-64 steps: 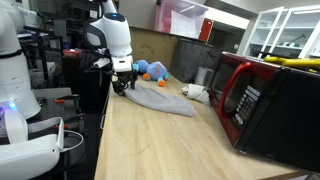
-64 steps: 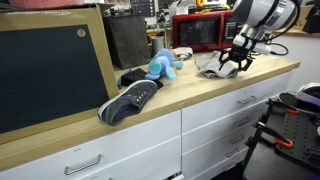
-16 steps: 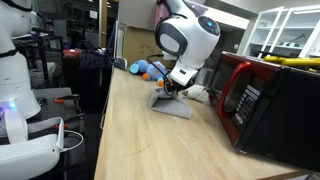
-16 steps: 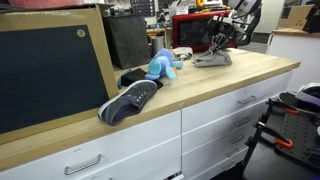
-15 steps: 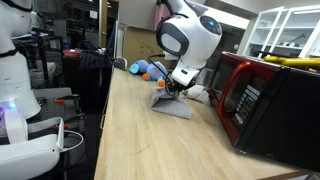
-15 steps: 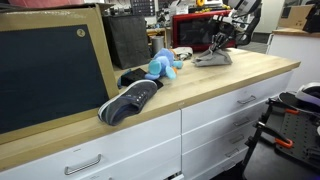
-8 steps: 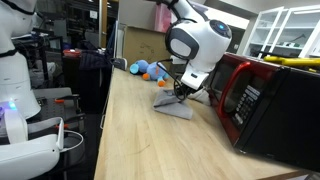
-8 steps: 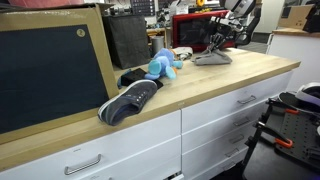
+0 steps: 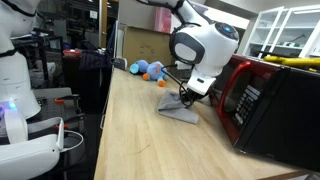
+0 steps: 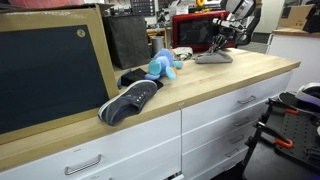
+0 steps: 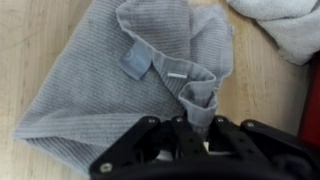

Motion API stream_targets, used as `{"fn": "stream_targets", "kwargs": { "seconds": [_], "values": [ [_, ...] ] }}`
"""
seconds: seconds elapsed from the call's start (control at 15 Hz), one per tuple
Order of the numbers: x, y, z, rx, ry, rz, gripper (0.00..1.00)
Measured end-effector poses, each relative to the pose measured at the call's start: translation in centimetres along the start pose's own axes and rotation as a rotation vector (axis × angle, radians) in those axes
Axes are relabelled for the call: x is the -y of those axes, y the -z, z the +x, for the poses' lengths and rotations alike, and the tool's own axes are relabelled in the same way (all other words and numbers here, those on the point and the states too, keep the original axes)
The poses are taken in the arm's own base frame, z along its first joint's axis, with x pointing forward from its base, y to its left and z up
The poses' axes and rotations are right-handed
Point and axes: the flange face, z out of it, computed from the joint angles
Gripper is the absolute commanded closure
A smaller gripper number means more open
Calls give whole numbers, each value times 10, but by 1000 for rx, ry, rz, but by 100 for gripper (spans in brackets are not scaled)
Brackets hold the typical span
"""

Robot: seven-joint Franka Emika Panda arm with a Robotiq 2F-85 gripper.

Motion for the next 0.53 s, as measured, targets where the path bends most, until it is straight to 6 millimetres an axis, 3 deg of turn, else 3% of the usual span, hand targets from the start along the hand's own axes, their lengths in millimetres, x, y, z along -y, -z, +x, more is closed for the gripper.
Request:
{"fn": "stream_targets", "kwargs": {
  "seconds": [0.53],
  "values": [
    [-6, 42, 48, -96, -68, 98, 9]
  ]
}}
